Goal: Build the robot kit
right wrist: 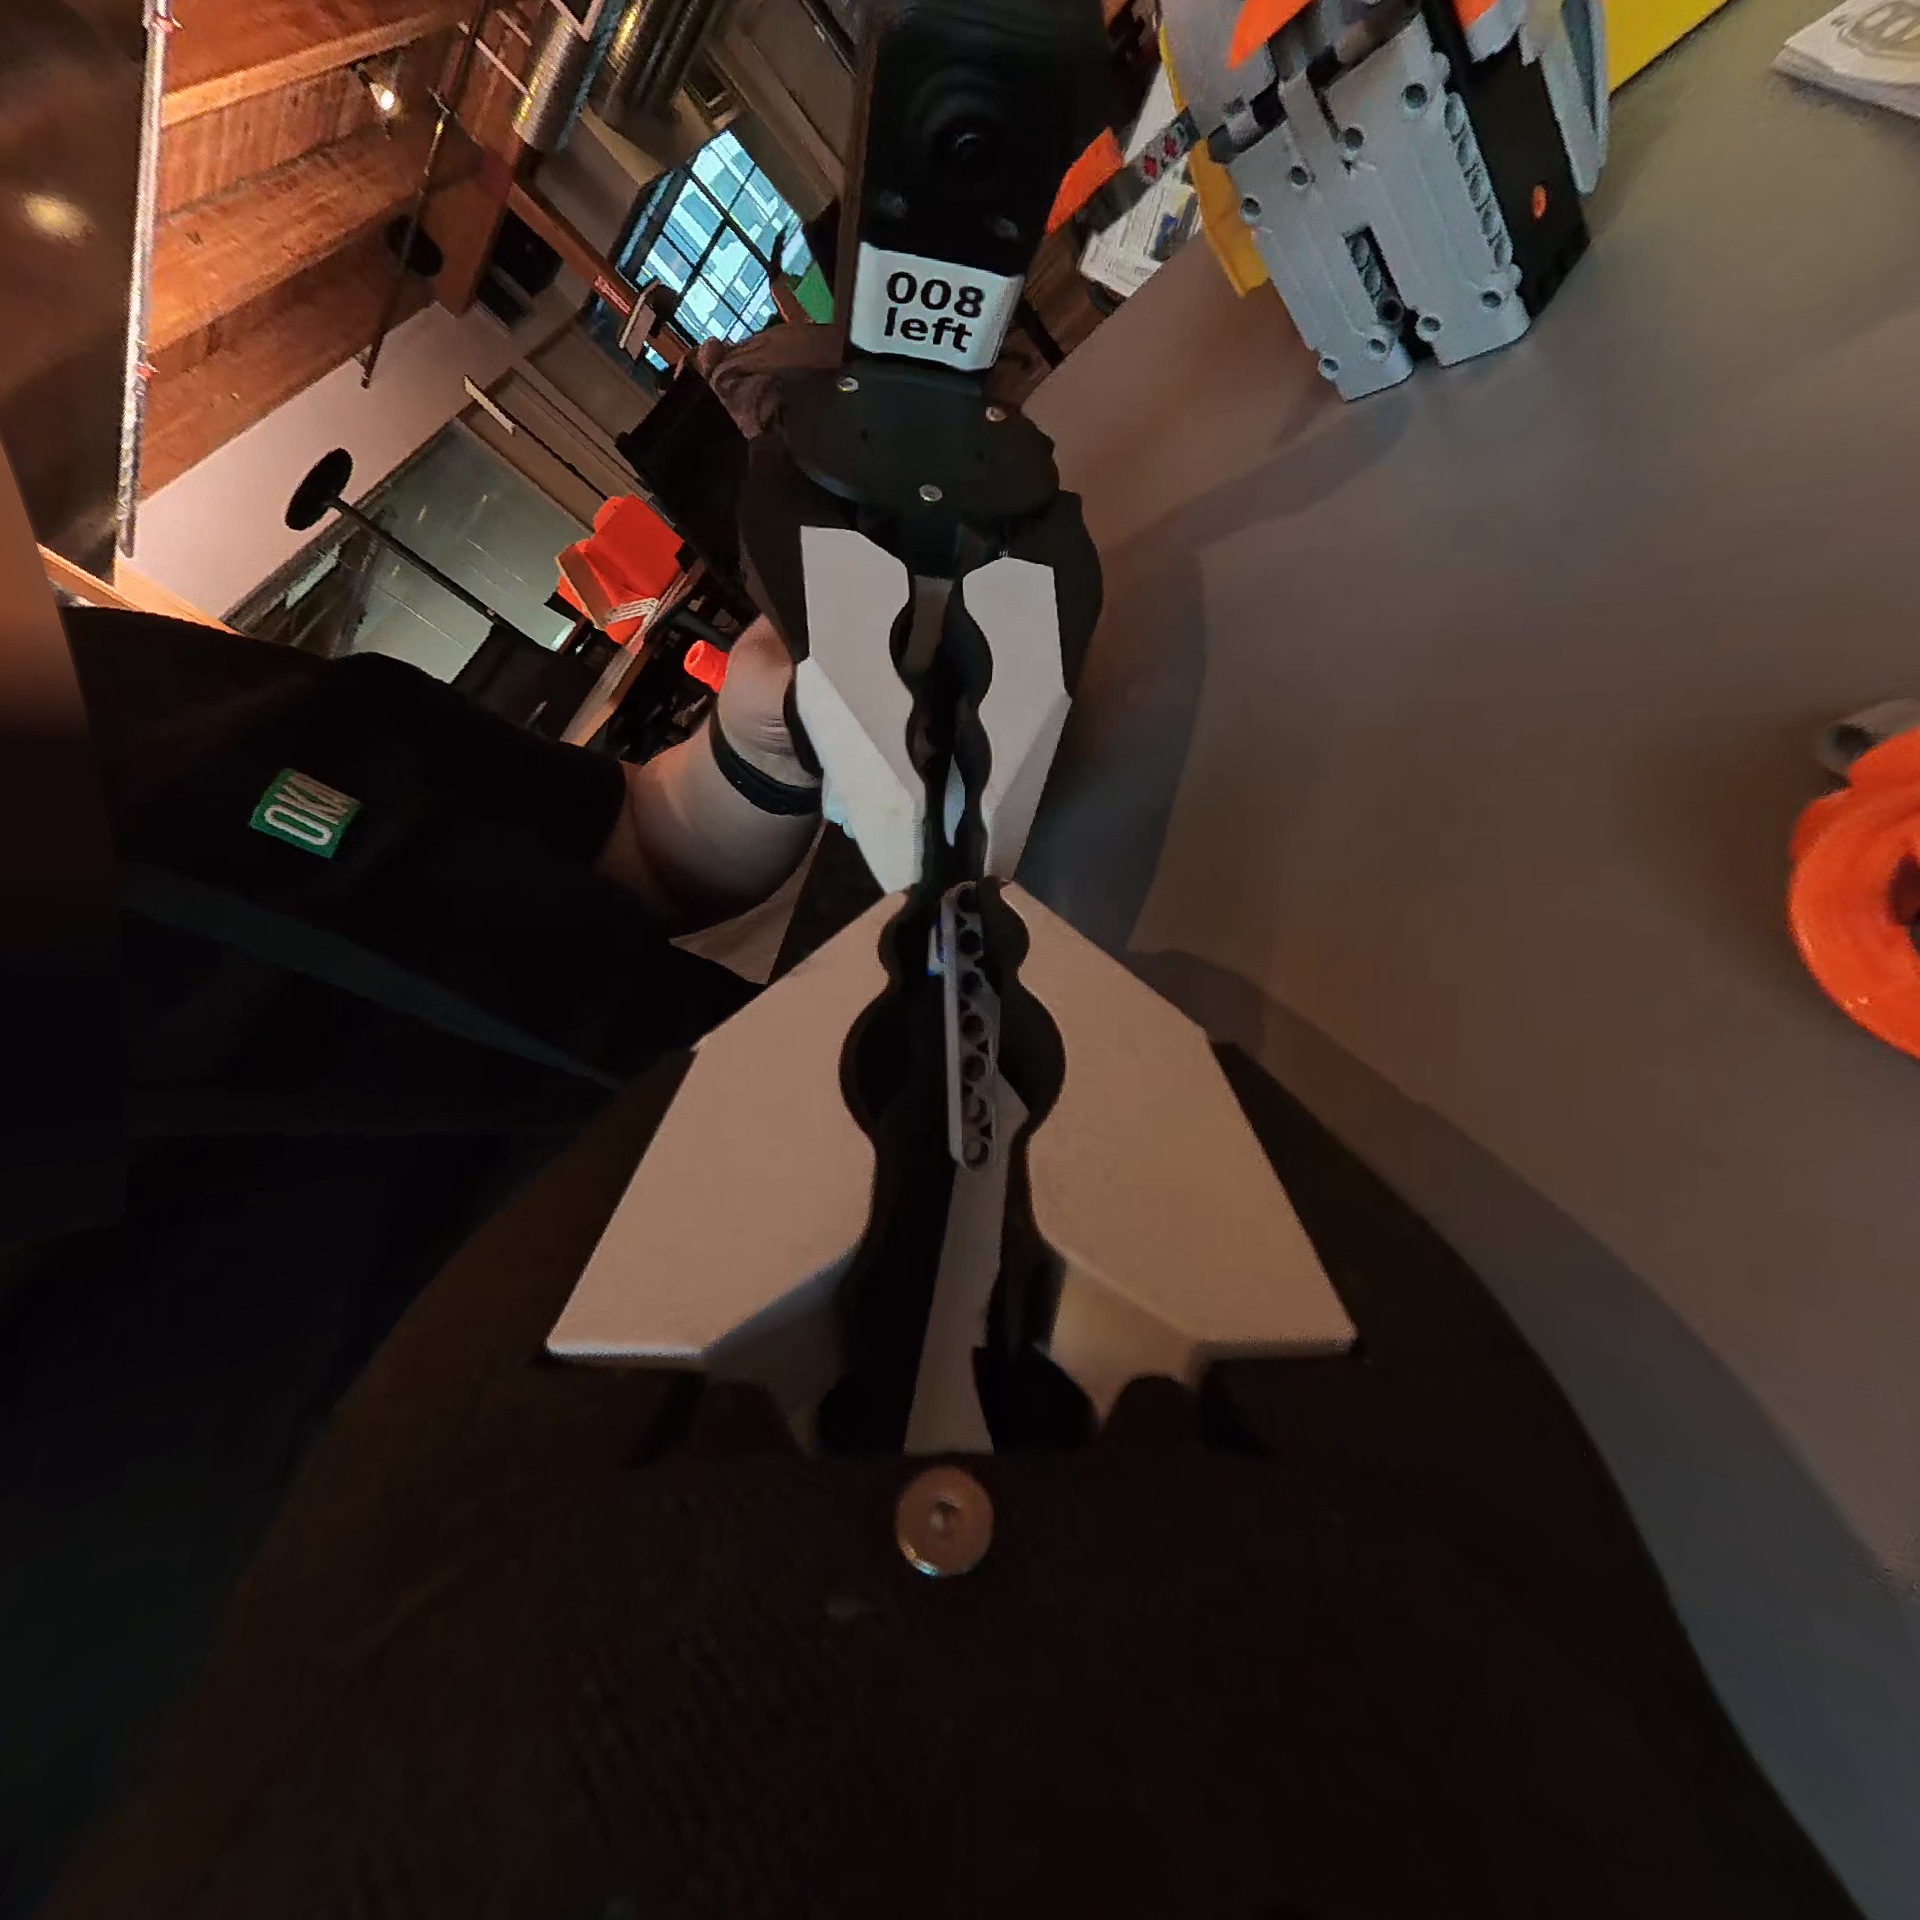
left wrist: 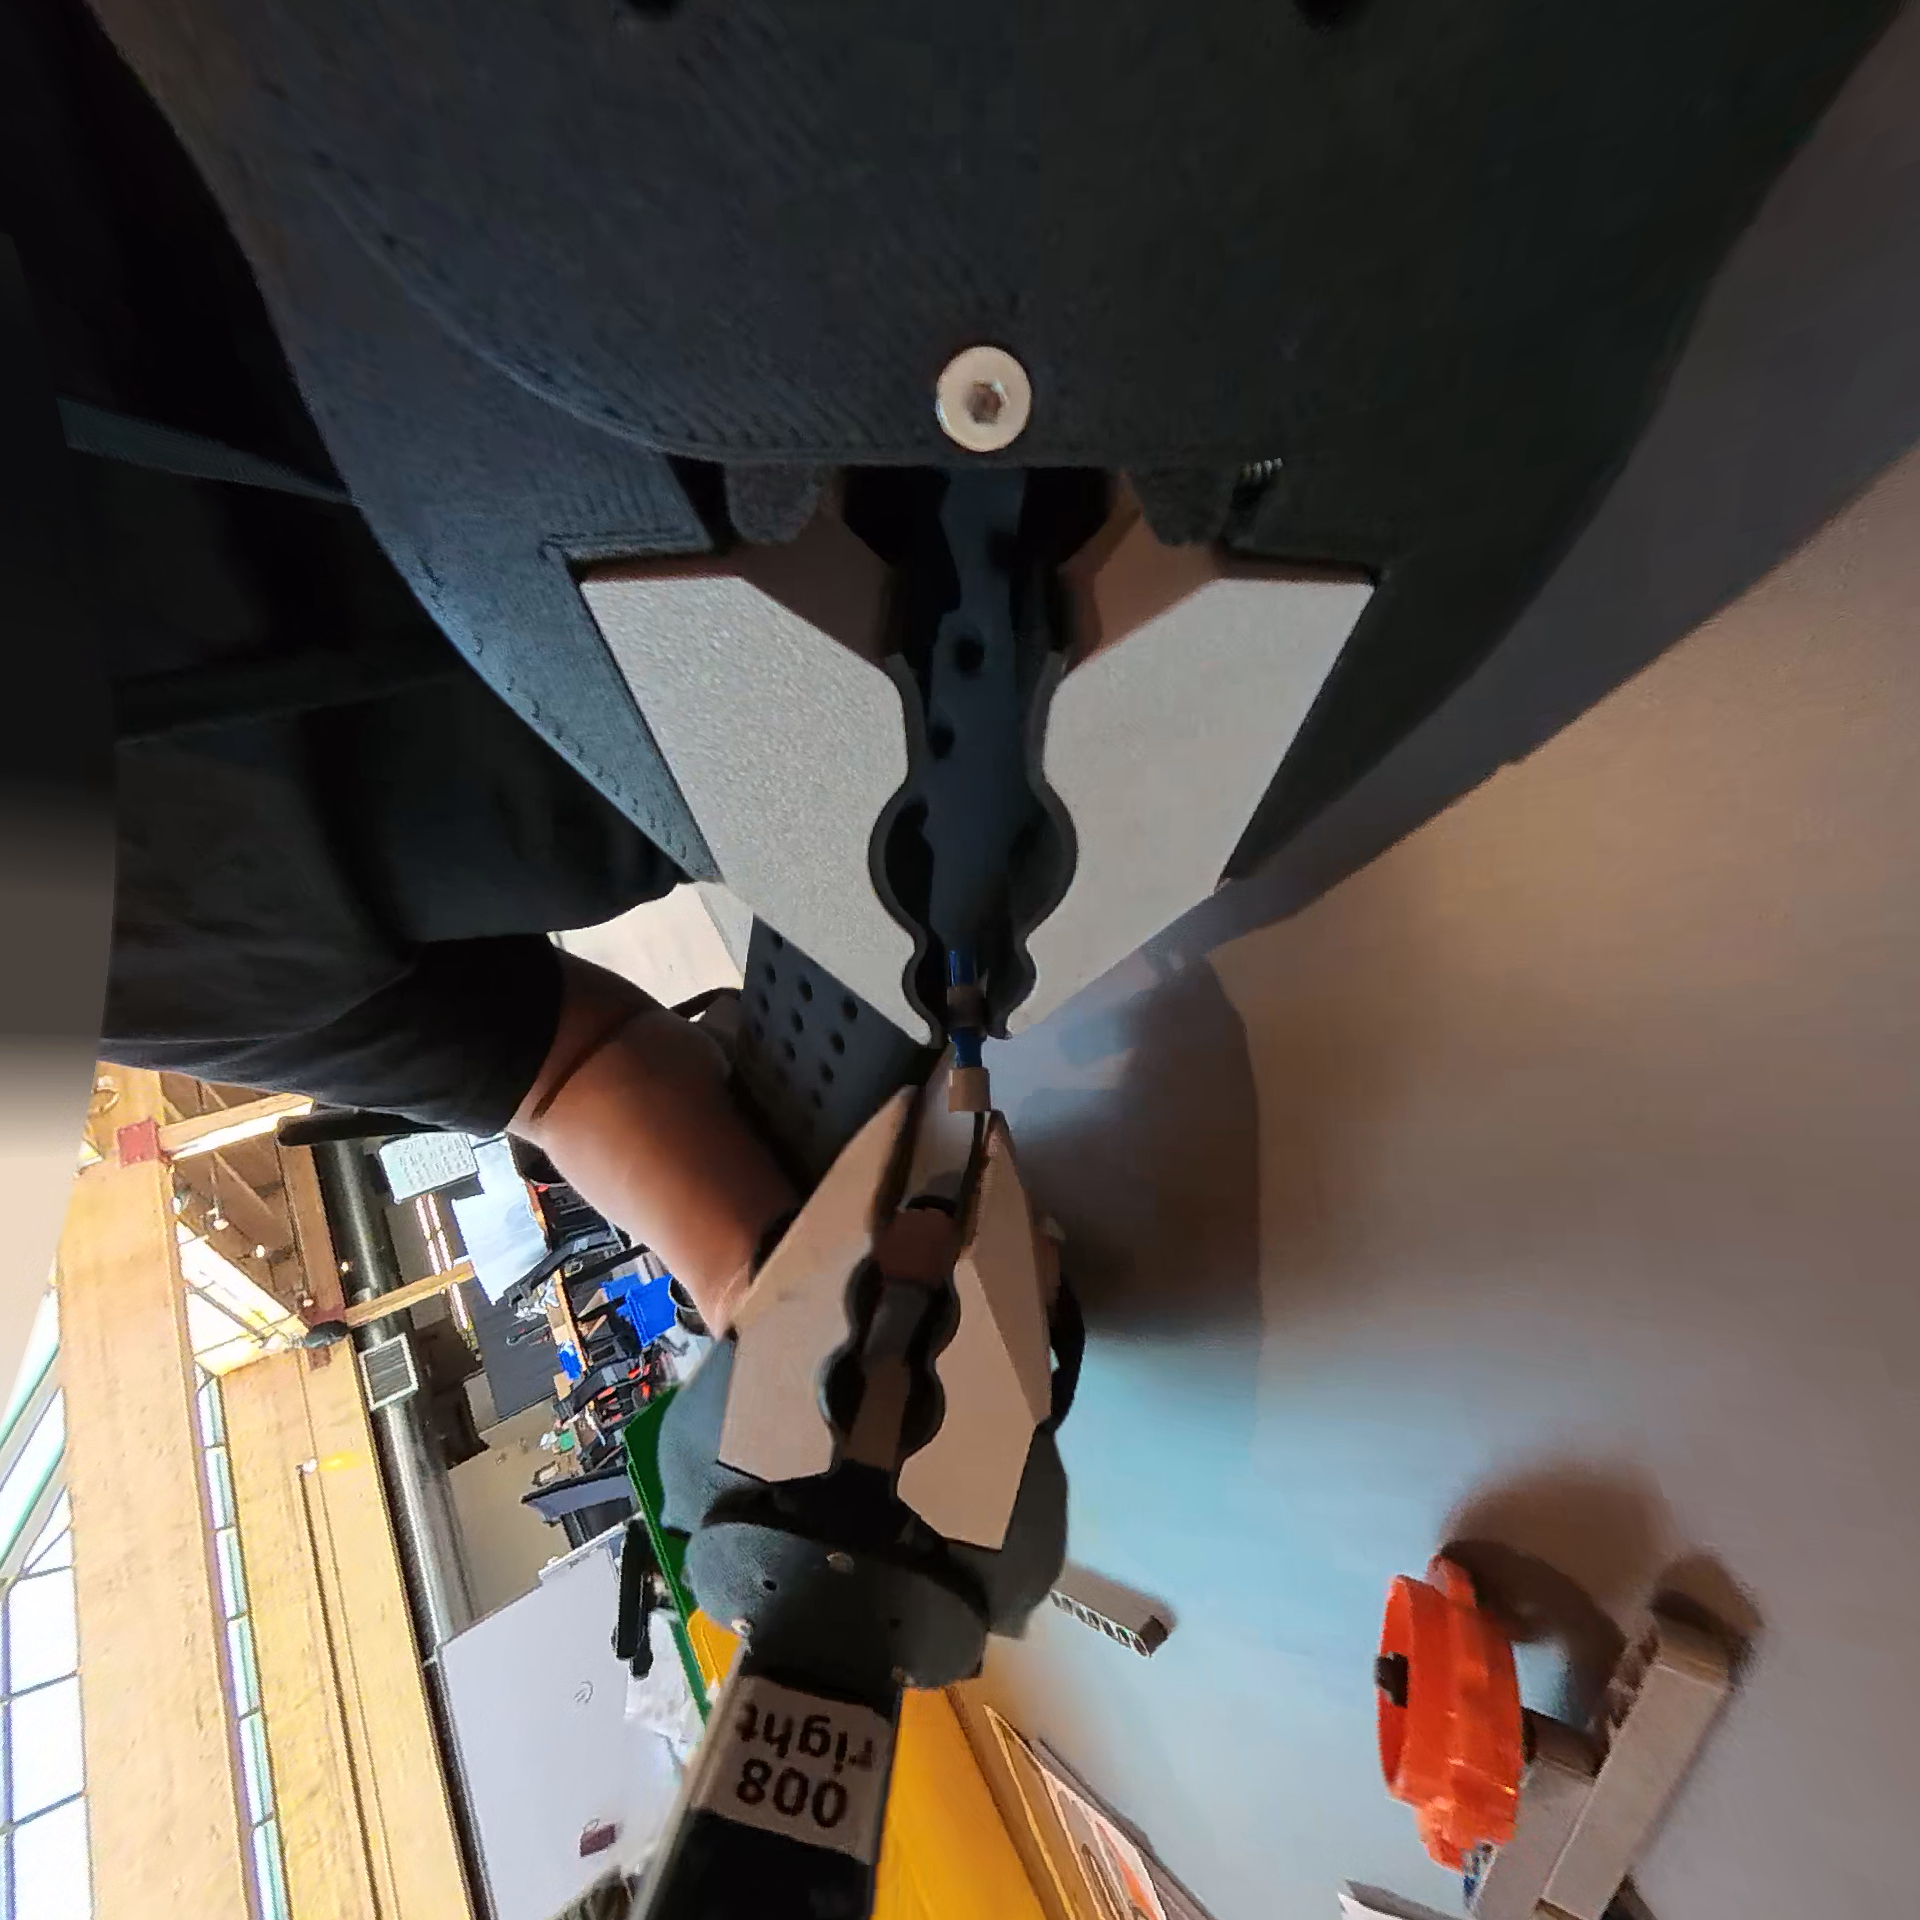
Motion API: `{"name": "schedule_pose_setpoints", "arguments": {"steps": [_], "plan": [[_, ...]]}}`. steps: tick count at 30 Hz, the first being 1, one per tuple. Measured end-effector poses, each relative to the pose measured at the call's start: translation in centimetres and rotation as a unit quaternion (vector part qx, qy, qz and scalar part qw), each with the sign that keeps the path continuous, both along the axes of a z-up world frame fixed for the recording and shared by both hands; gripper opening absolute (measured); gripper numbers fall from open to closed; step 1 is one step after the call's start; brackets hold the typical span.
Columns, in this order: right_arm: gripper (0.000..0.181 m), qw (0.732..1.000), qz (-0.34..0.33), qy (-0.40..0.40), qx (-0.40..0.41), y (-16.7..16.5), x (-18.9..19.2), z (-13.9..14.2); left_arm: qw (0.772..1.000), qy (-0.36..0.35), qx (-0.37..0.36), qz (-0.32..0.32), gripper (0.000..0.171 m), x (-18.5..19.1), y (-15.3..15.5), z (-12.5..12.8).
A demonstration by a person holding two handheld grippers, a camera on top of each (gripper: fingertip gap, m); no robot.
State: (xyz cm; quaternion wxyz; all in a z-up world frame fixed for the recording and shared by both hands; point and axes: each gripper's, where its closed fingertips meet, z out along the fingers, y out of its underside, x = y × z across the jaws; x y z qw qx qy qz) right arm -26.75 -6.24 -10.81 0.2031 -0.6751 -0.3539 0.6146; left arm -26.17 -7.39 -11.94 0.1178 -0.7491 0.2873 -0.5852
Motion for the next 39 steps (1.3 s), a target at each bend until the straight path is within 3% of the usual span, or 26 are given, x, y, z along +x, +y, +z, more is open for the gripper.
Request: {"name": "schedule_pose_setpoints", "arguments": {"steps": [4, 8, 11, 17, 31, 39], "plan": [[0.032, 0.987, -0.051, -0.038, 0.145, 0.7, -0.1, 0.2, 0.999, -0.01, -0.018, 0.031, 0.006, -0.3, 1.0, 0.2], [0.046, 0.929, -0.092, -0.148, 0.327, 0.8, -0.9, -0.8, 0.998, -0.008, -0.02, 0.062, 0.006, -0.4, 1.9, 0.1], [0.051, 0.893, -0.105, -0.207, 0.386, 0.9, -1.5, -1.5, 0.997, -0.003, -0.021, 0.076, 0.006, -0.4, 2.3, 0.0], [0.037, 0.856, -0.135, -0.268, 0.422, 2.0, -1.5, -2.3, 0.996, 0.005, -0.019, 0.091, 0.006, -0.4, 2.6, -0.3], [0.033, 0.837, -0.125, -0.316, 0.429, 2.4, -1.5, -4.2, 0.995, 0.051, -0.02, 0.083, 0.006, -0.1, 2.4, -1.6], [0.033, 0.843, -0.134, -0.321, 0.411, 2.5, -1.6, -4.5, 0.994, 0.064, -0.007, 0.086, 0.006, 0.0, 2.4, -1.9]]}}
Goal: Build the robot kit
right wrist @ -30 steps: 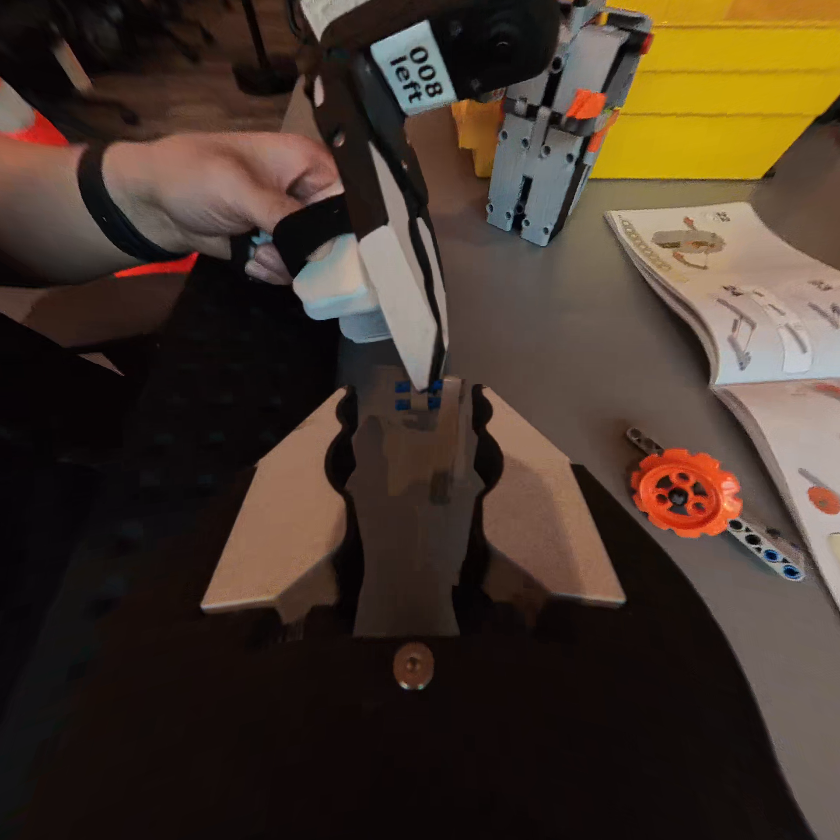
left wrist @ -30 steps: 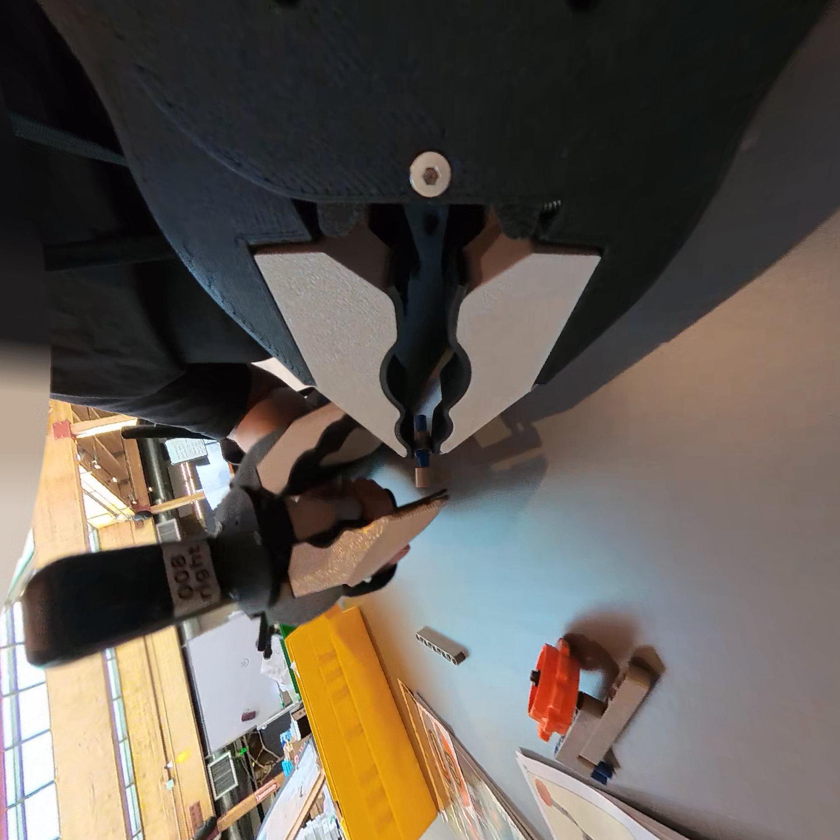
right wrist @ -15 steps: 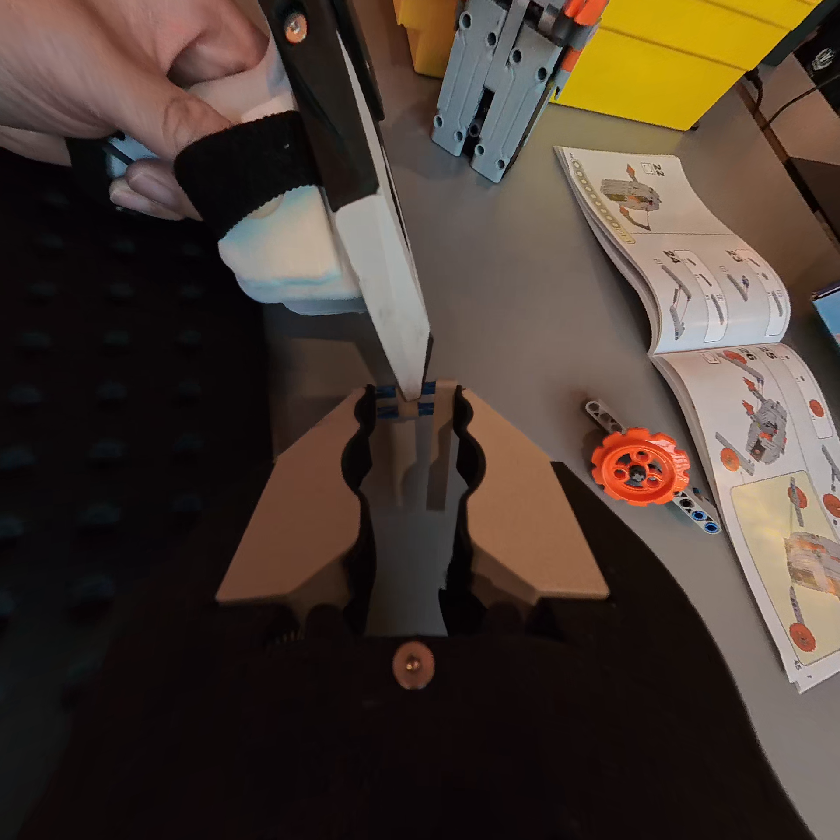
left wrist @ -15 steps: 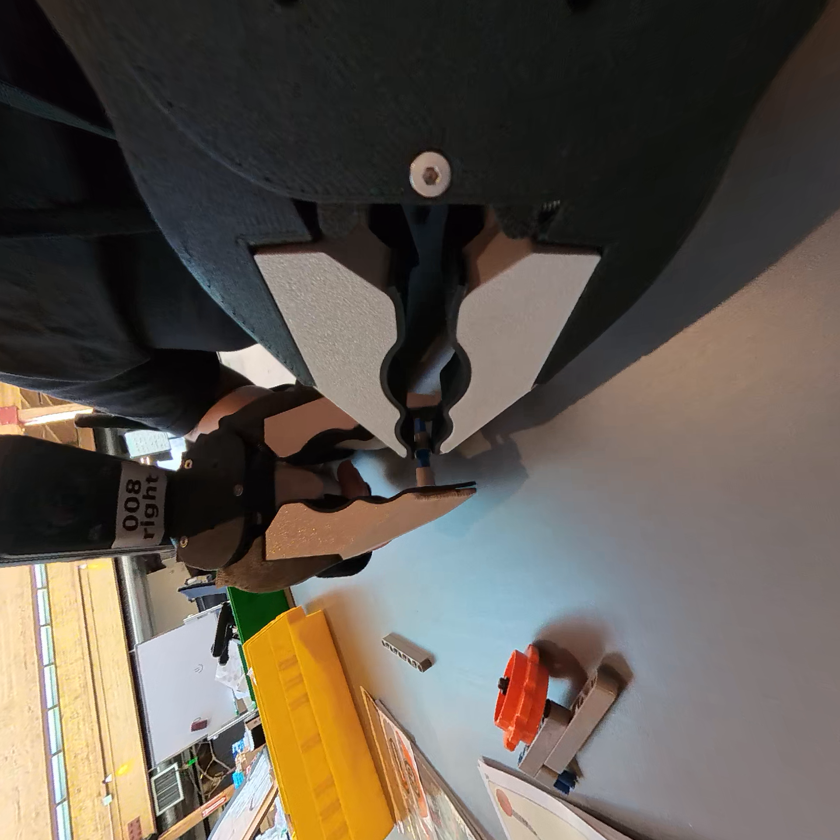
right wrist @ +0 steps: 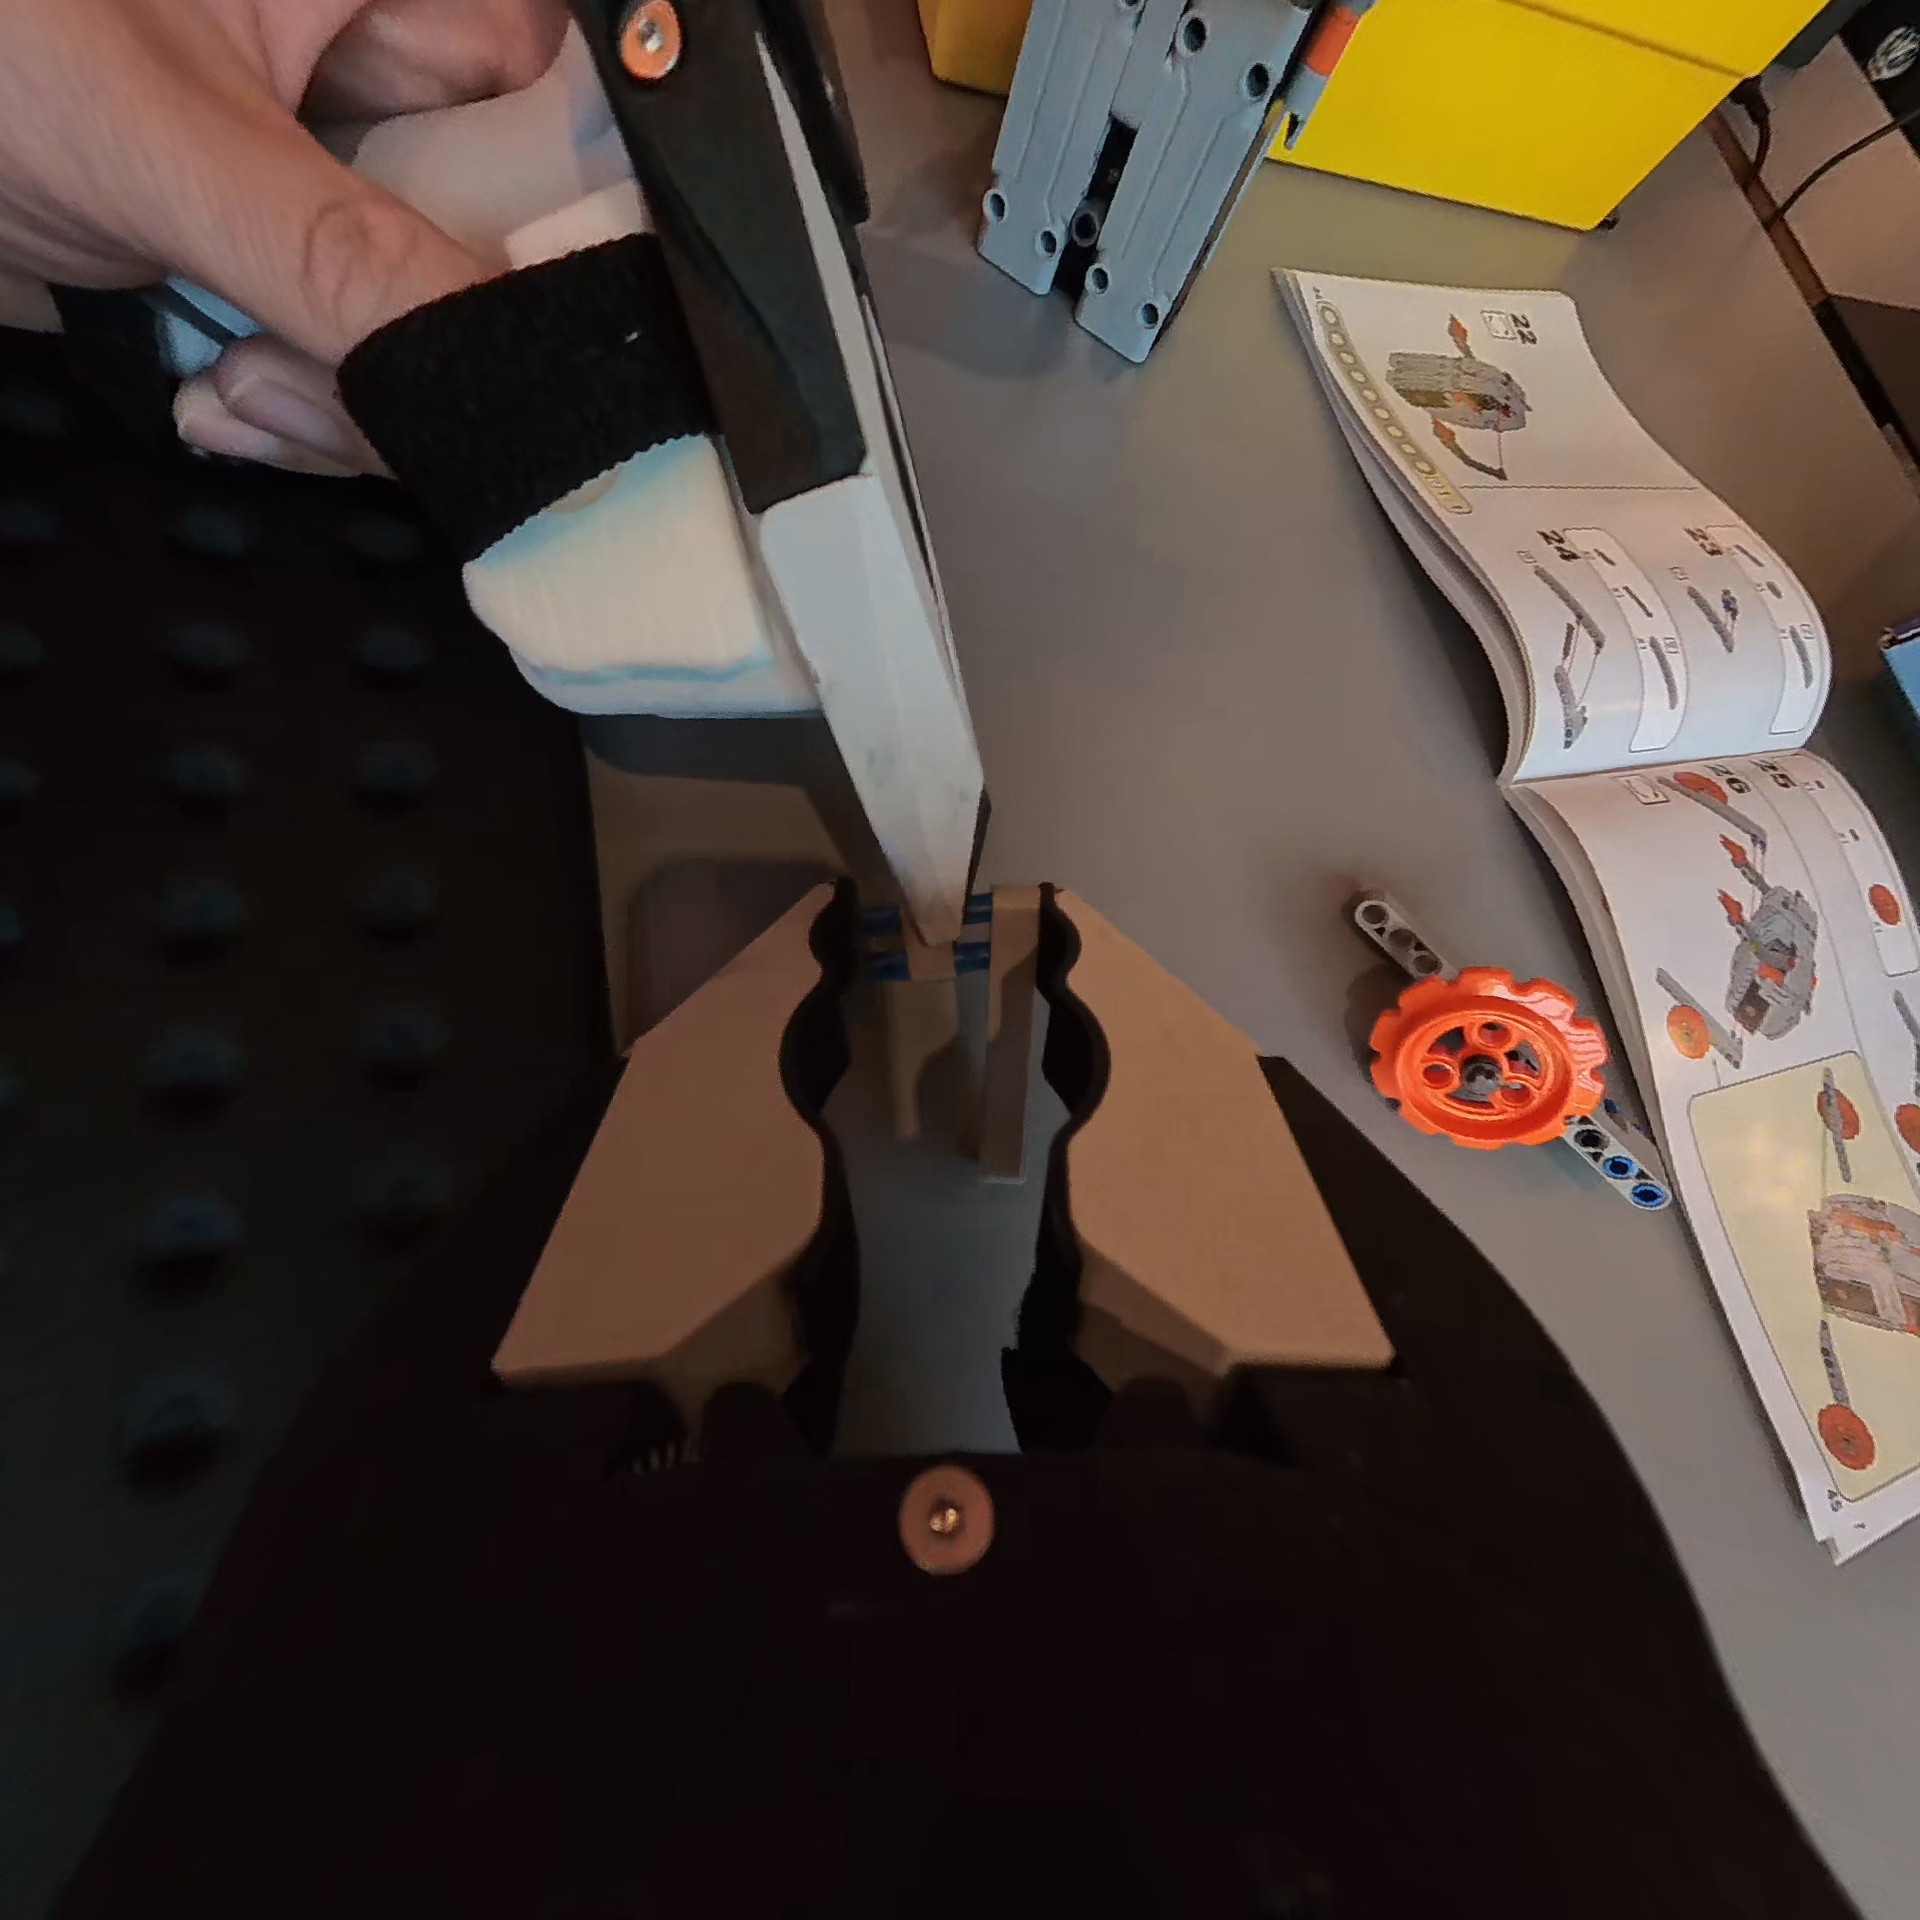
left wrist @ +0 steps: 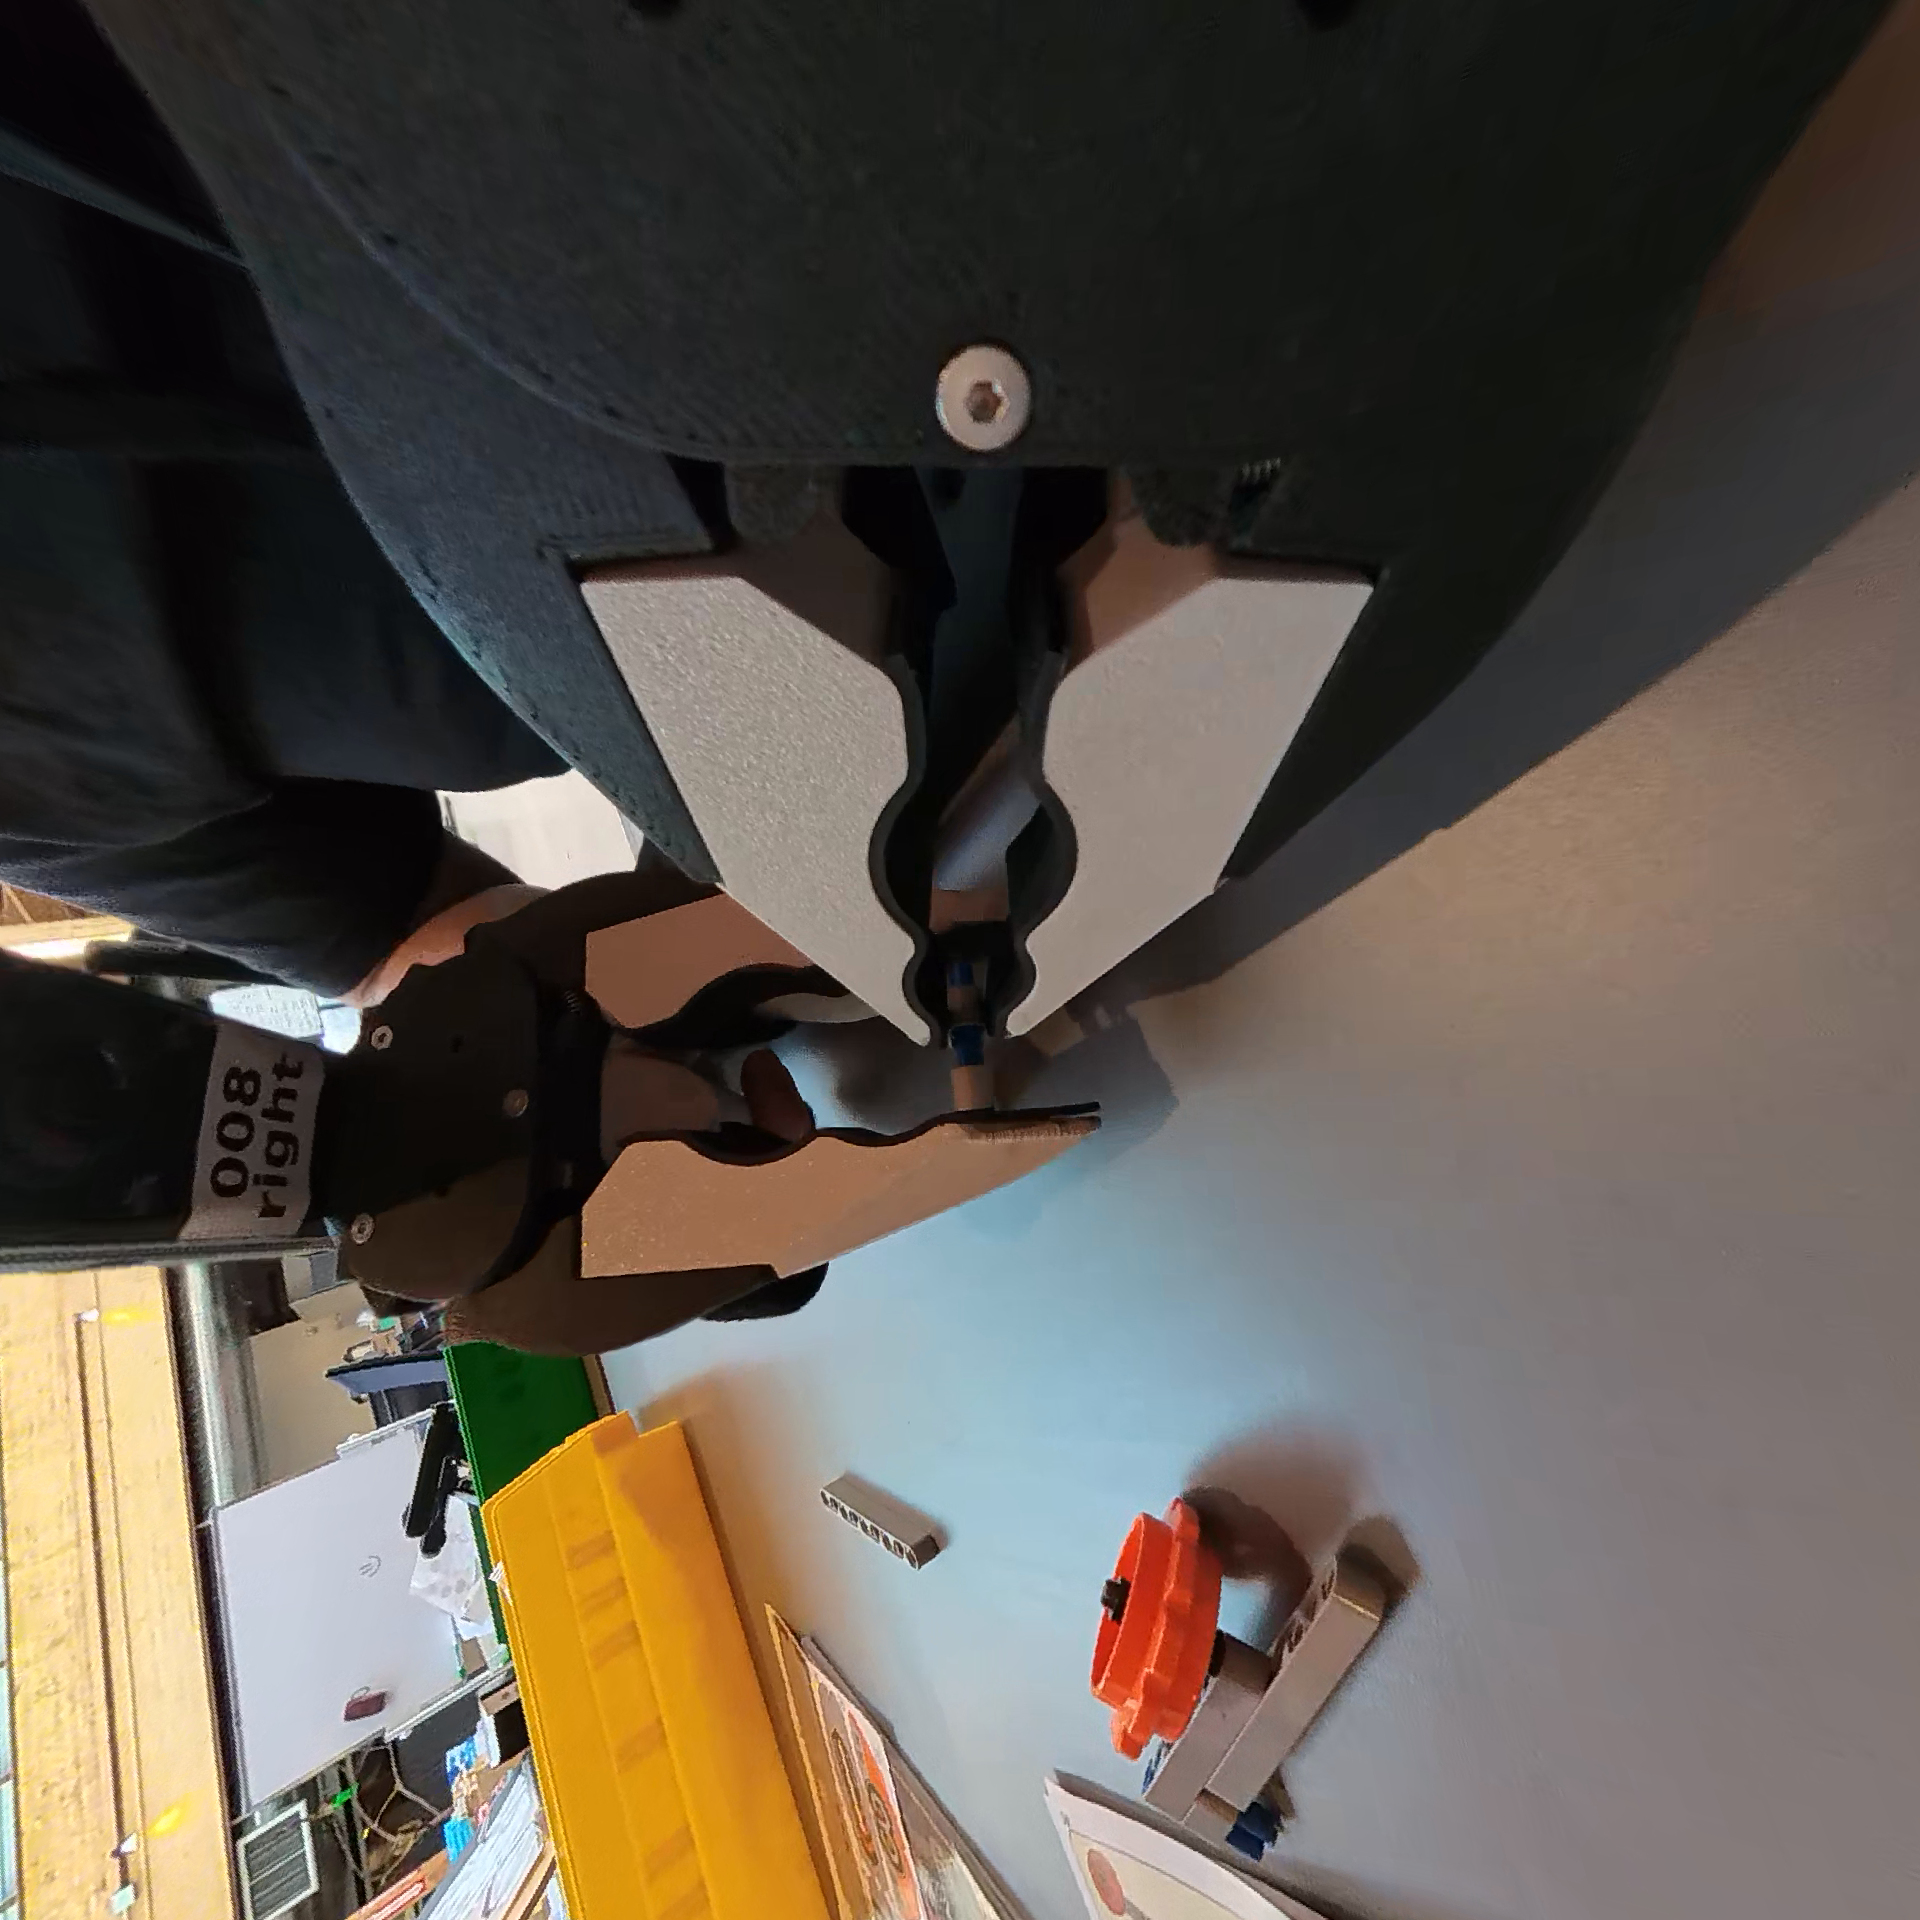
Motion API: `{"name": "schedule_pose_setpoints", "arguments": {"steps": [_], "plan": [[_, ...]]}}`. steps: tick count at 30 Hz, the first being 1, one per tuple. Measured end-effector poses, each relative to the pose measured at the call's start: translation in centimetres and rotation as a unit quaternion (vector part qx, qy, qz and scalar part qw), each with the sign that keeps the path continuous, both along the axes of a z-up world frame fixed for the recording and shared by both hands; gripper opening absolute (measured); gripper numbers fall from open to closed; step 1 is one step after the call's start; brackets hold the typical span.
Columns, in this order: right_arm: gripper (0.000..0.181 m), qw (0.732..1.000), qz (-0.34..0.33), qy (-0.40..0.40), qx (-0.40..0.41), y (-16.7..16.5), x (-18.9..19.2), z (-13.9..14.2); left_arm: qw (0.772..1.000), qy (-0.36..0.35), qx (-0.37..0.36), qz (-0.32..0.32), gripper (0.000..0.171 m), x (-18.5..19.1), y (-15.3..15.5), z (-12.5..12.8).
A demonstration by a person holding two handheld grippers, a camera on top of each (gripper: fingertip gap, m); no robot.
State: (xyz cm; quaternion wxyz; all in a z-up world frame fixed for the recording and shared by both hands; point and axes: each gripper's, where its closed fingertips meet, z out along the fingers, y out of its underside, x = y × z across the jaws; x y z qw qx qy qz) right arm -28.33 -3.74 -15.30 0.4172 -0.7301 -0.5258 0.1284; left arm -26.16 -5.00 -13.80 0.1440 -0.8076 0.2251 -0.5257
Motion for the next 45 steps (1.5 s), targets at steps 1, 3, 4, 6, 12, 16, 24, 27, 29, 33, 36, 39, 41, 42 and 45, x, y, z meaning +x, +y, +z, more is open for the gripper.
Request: {"name": "schedule_pose_setpoints", "arguments": {"steps": [1, 3, 4, 6, 12, 16, 24, 27, 29, 33, 36, 39, 41, 42, 45], "plan": [[0.033, 1.0, -0.001, 0.003, -0.005, -0.1, 0.0, 0.0, 1.0, 0.001, 0.003, -0.001, 0.006, 0.0, 0.0, 0.0], [0.033, 1.0, 0.004, 0.009, -0.009, -0.2, 0.0, 0.2, 1.0, -0.007, 0.004, -0.007, 0.006, 0.1, -0.2, 0.2], [0.033, 1.0, 0.004, 0.019, -0.009, -0.2, 0.0, 0.5, 1.0, -0.018, 0.005, -0.008, 0.006, 0.1, -0.2, 0.5], [0.032, 0.999, 0.006, 0.043, -0.015, -0.2, 0.0, 1.1, 0.999, -0.046, 0.013, -0.013, 0.013, 0.1, -0.3, 1.4], [0.032, 0.988, -0.011, 0.14, -0.069, 0.6, 1.5, 3.1, 0.987, -0.144, 0.068, -0.008, 0.036, -0.6, -0.4, 5.0], [0.032, 0.952, 0.001, 0.282, -0.12, 0.9, 2.1, 7.0, 0.976, -0.175, 0.129, -0.008, 0.047, -0.8, -0.7, 6.7], [0.032, 0.851, 0.089, 0.488, -0.173, 0.1, 3.9, 15.0, 0.93, -0.18, 0.318, -0.032, 0.072, 0.8, -2.3, 9.2], [0.032, 0.836, 0.13, 0.511, -0.153, -0.4, 4.2, 17.8, 0.89, -0.185, 0.417, -0.016, 0.093, 1.5, -2.6, 10.4], [0.032, 0.829, 0.16, 0.517, -0.14, -1.0, 4.2, 19.5, 0.858, -0.22, 0.464, 0.018, 0.093, 1.5, -2.8, 11.9], [0.032, 0.802, 0.226, 0.537, -0.135, -2.2, 4.2, 22.0, 0.863, -0.23, 0.448, 0.048, 0.08, 1.7, -1.7, 13.3], [0.031, 0.779, 0.252, 0.556, -0.142, -2.8, 4.3, 22.4, 0.888, -0.219, 0.403, 0.023, 0.064, 2.6, -1.5, 13.6], [0.032, 0.763, 0.263, 0.57, -0.152, -3.1, 4.5, 22.2, 0.894, -0.211, 0.394, 0.013, 0.056, 3.6, -1.3, 14.0], [0.031, 0.76, 0.261, 0.575, -0.155, -3.0, 4.7, 21.9, 0.898, -0.218, 0.382, -0.002, 0.052, 4.2, -1.4, 14.3], [0.032, 0.761, 0.258, 0.575, -0.155, -2.9, 4.7, 21.7, 0.9, -0.229, 0.371, -0.01, 0.048, 4.5, -1.5, 14.5], [0.032, 0.767, 0.25, 0.57, -0.155, -2.5, 4.5, 20.8, 0.898, -0.236, 0.37, -0.031, 0.034, 5.1, -1.5, 14.3]]}}
